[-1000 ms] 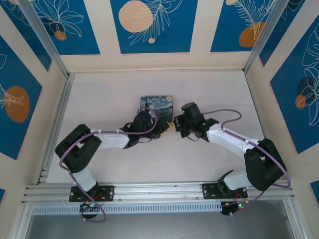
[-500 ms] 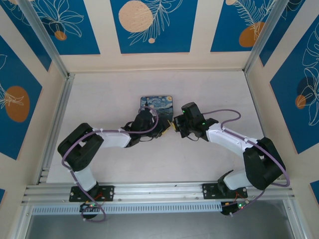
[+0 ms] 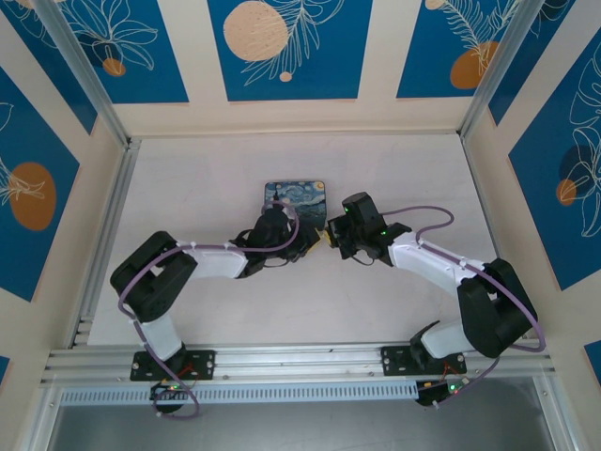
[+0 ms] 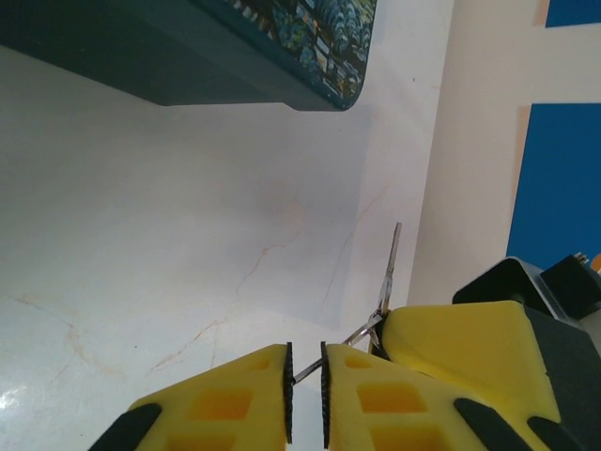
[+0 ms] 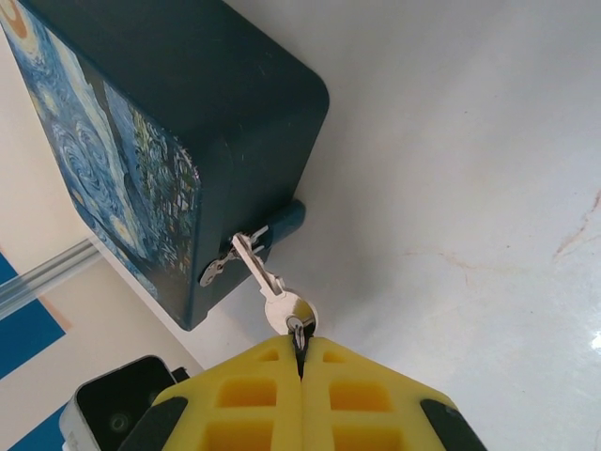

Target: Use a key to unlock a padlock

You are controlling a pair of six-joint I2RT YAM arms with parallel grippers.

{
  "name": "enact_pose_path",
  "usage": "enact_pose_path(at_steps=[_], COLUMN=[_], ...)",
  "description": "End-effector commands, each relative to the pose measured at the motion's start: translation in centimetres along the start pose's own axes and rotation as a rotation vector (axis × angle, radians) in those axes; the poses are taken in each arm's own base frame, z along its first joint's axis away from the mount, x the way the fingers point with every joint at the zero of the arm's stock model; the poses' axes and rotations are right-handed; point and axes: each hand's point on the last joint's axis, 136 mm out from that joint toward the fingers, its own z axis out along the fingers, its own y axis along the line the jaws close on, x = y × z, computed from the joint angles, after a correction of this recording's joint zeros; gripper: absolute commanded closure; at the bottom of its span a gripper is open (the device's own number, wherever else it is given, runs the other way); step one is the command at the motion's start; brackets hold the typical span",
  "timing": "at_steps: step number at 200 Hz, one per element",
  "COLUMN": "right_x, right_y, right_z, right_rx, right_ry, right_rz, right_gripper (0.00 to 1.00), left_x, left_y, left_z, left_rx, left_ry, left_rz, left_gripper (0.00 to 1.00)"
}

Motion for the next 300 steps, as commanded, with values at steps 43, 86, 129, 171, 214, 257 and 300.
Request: enact_pose_path(at_steps=[43,86,129,171,214,257,300], right_x=[0.4,0.4,-0.3,-2.4,-4.2,-2.7,-1.2], right_y=[-0.4,-0.6,0.0,0.8,2.0,5.4,6.8], right_z=[0.2,0.1,-0.4,-3.5,-6.2,-6.7,-6.5], right_rx=[0.017,0.021,-0.027,-0.080,-0.183,-0.440,-0.583], right_ry=[0.024,0.027,0.019,-0.021,0.020,0.216,0.301], right_rz=[0.016,0.019,0.002,-0.101,-0.372,-0.692,-0.888], right_gripper=[1.00,1.00,0.72,0.49,0.45,0.49,0.54], left_x=[-0.1,-0.2,-0.2,0.1,0.5,0.3,-0.9], left_y=[-1.9,-2.2,-2.2,-2.1,-3.5,-5.6,-7.1], left_z=[0.5,0.4,0.2,-0.4,-1.3,-2.6,-3.8], left_rx=[0.046,0.051,0.047,0.018,0.026,0.083,0.188], left_ry=[-0.014,-0.018,-0.022,-0.005,0.103,0.276,0.375], left_rz=[0.026,0.030,0.049,0.095,0.244,0.420,0.452], left_gripper=[0.97,1.00,1.00,1.00,1.00,1.00,1.00])
